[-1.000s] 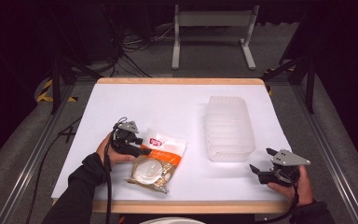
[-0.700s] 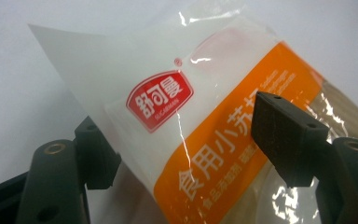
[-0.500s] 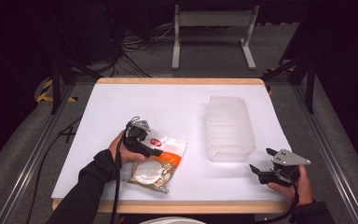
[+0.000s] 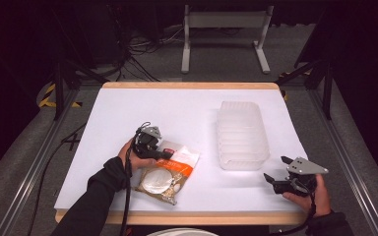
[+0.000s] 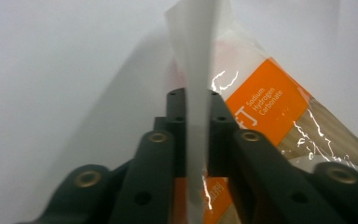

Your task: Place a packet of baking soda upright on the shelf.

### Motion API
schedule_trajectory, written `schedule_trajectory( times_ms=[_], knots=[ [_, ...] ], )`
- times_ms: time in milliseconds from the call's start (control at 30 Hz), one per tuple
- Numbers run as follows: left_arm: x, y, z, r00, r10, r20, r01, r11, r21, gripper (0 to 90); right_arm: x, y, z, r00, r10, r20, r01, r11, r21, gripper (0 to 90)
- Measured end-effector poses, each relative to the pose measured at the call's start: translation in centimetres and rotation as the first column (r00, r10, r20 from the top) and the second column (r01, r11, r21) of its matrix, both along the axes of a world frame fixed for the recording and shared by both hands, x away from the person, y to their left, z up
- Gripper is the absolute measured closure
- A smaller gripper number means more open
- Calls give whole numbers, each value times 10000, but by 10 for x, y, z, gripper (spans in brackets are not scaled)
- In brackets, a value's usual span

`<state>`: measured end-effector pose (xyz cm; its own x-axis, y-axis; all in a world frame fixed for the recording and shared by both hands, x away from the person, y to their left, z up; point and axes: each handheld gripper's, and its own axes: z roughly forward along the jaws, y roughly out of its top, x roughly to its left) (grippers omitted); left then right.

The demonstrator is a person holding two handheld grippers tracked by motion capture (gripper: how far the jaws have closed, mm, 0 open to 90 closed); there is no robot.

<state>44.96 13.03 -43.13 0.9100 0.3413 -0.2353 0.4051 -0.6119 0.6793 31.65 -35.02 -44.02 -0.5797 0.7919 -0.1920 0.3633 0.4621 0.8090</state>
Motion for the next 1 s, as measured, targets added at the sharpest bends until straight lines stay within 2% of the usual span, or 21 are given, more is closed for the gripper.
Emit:
schedule_trajectory(
  times_ms=[100,133,200,233,367,500,533,567,700,767,800,867,1000],
  knots=[
    [-7,5,9,9994,57,332,-45,9993,-361,894,0,0,0,10000,10,24,-10,10000,3,133],
    [-7,5,9,9994,57,332,-45,9993,-361,895,0,0,0,10000,-6,39,6,10000,13,132],
    [-14,9,17,9979,78,637,-37,9979,-639,895,0,0,1,10000,-42,53,42,10000,39,132],
    [-21,12,25,9962,80,870,-4,9962,-871,895,-1,-1,1,10000,-36,74,36,10000,58,132],
    [-35,17,40,9899,80,1414,103,9917,-1285,896,-1,-1,2,9998,-83,154,81,9999,108,132],
    [-45,21,56,9821,138,1876,186,9853,-1698,896,-1,-2,3,9997,-150,216,147,9998,145,132],
    [-45,21,56,9821,138,1876,186,9853,-1698,896,-1,-2,3,9997,-150,216,147,9998,145,132],
    [-47,22,59,9804,185,1959,188,9822,-1869,896,-2,-2,3,9996,-163,225,159,9998,157,132],
    [-54,27,70,9634,711,2585,-111,9740,-2265,896,-1,-2,3,9996,-174,233,171,9997,151,132],
    [-55,28,72,9625,695,2622,-62,9720,-2348,896,-1,-2,3,9996,-178,236,174,9997,150,132],
    [-58,29,75,9578,810,2757,-135,9711,-2385,896,-2,-2,3,9996,-174,243,171,9997,148,132],
    [-59,29,76,9559,847,2812,-149,9703,-2415,896,-2,-2,4,9995,-178,252,174,9997,146,132],
    [-66,29,84,9422,952,3212,-89,9656,-2600,896,-1,-3,4,9994,-188,285,183,9997,151,132]
  ],
)
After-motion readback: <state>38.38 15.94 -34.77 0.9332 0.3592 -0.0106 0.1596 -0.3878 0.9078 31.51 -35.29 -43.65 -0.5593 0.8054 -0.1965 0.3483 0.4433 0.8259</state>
